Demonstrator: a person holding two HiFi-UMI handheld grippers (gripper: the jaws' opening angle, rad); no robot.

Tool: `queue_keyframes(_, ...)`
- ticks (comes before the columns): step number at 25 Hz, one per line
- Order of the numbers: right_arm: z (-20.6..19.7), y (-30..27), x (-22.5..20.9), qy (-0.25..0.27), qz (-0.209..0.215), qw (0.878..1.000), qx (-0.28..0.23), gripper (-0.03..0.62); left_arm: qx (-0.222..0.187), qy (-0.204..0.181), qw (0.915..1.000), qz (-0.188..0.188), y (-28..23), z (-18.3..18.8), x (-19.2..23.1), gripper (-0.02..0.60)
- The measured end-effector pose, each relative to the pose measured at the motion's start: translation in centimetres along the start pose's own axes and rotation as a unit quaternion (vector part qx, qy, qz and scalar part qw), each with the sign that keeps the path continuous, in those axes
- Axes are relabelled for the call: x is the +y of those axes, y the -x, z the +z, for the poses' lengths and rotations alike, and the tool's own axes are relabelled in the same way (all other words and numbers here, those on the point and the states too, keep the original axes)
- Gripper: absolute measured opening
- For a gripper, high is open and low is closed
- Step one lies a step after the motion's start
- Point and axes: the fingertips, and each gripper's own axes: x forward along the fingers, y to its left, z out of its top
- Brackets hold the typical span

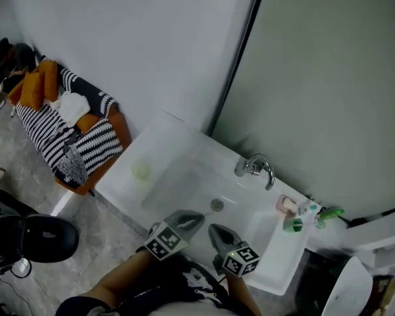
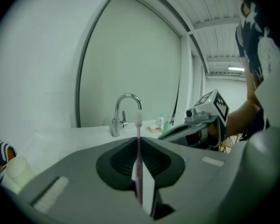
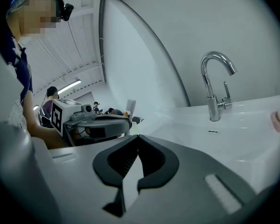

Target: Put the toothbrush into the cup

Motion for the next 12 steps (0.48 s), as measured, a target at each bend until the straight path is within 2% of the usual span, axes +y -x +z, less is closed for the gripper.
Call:
queue_keyframes(6,-0.4,0.2,0.7,0.013,0.039,0.999,0.013,0.002,-0.057,0.012,0.9964,0.061,2.2,1.7,0.0,0.021)
queue_keyframes(12,-0.2,-0.6,1.9,0.009,0.076,0.997,0.013,0.002,-0.098,0.033,0.9868,0.125,5.2,2.4,1.4,0.021)
